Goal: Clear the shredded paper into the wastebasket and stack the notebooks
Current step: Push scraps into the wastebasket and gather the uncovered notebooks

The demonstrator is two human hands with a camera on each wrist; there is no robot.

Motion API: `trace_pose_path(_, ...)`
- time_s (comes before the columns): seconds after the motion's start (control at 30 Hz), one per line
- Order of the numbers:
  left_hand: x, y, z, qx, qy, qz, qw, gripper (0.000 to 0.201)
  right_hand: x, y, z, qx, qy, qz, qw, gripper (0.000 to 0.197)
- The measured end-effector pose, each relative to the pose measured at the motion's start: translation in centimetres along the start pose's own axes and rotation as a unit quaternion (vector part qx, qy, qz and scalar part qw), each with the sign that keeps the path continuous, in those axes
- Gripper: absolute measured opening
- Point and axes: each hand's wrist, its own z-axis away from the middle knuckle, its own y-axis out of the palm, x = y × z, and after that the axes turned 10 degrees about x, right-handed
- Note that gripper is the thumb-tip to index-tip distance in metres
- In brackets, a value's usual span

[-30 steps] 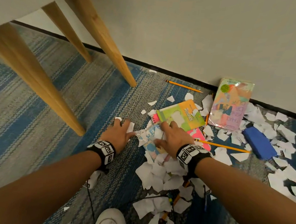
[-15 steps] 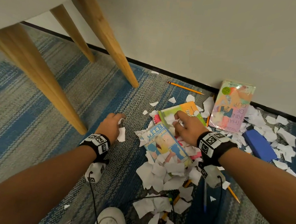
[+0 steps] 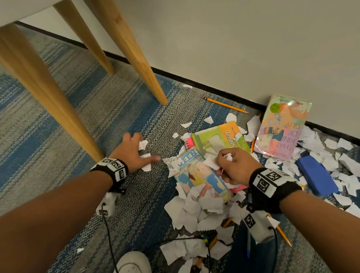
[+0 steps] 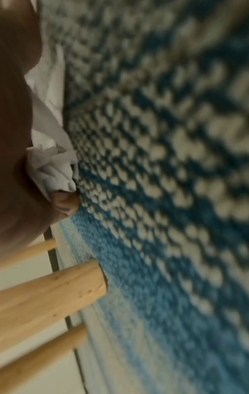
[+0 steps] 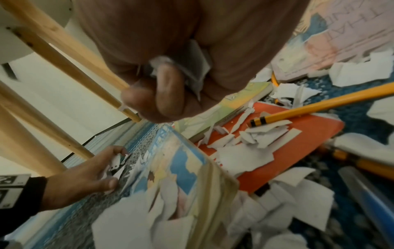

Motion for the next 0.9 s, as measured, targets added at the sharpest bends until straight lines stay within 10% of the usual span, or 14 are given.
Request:
trace_pose_path(0.1, 1.2, 1.4, 0.7, 0.034, 0.023, -0.143, 0.989, 0.117, -0.5, 0.6, 0.3, 0.043, 0.02, -0.056, 0.997, 0.021)
trace_pose_path(0.33, 0.7, 0.8, -0.8, 0.012, 0.033, -0.108, 0.993, 0.044, -2.2, 0.6, 1.0, 0.047, -0.007, -0.055, 0.997, 0.025)
trace_pose_path(0.53, -0.1, 0.4, -1.4, -0.04, -0.036, -0.054, 0.997, 0.022, -2.5, 0.4, 2.4, 0.037, 0.018, -0.072, 0.997, 0.044)
trace_pose_path(0.9, -0.4, -0.4, -0.9, -0.069, -0.141, 0.003, 0.988, 0.027, -4.3, 0.8, 3.9, 0.039, -0.064, 0.203, 0.976, 0.039)
